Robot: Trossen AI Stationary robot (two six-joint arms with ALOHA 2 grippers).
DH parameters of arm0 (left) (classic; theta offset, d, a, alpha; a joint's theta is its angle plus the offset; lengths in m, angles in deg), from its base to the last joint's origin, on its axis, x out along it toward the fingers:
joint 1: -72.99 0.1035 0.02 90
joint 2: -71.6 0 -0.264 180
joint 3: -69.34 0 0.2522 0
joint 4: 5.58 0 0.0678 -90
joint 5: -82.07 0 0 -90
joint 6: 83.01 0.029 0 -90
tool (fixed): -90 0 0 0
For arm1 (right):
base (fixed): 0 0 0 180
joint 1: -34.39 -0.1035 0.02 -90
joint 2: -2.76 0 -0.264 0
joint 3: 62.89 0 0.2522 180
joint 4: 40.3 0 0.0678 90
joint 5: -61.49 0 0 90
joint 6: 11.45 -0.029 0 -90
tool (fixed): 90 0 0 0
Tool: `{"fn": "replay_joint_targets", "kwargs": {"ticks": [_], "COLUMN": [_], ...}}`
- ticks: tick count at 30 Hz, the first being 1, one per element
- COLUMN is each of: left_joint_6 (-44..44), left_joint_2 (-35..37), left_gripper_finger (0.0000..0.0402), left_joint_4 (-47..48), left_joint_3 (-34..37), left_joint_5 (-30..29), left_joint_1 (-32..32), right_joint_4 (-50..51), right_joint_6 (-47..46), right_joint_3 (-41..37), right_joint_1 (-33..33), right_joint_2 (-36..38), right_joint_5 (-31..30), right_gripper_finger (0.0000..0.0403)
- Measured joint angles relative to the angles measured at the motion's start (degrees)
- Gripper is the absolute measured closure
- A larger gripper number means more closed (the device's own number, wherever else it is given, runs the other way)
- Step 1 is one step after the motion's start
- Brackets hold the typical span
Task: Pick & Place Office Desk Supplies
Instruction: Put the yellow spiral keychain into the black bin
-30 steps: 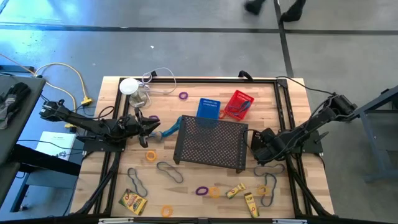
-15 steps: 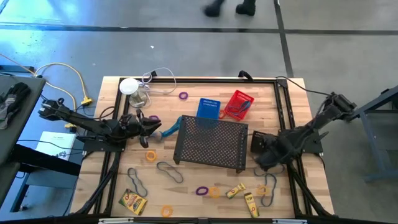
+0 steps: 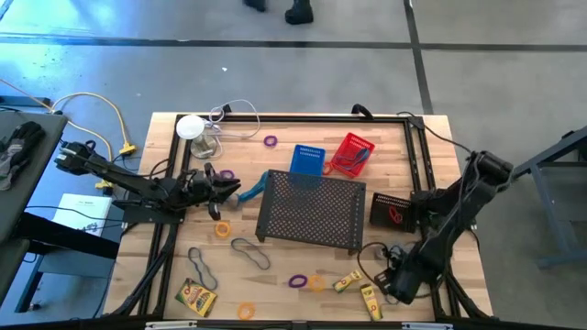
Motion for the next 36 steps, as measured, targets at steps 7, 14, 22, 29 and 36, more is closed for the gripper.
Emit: {"fn": "replay_joint_targets", "kwargs": {"ticks": [7,14,22,29,36], "left_joint_6": [-2.46,-2.64,-2.63,-2.61,-2.58], "left_joint_2": [-2.60,-3.58,-3.56,-3.56,-3.56], "left_gripper_finger": [0.0335,0.0335,0.0335,0.0335,0.0335], "left_joint_4": [-0.75,-1.96,-2.97,-2.95,-2.93], "left_joint_3": [0.00,-0.02,-0.02,-0.02,-0.02], "left_joint_5": [-0.02,-0.02,-0.04,-0.04,-0.04], "left_joint_1": [0.00,0.00,0.00,0.00,0.00], "right_joint_4": [-2.84,-2.52,-1.27,-0.28,-0.99], "right_joint_6": [2.70,2.91,2.91,2.47,1.02], "right_joint_3": [0.00,0.00,0.00,0.00,-1.36], "right_joint_1": [-1.46,-1.43,-1.30,-1.30,-1.28], "right_joint_2": [-5.47,-7.18,-7.30,-7.30,-7.30], "right_joint_5": [0.37,-1.61,-7.56,-8.71,-8.74], "right_gripper_finger": [0.0252,0.0255,0.0255,0.0255,0.0256]}}
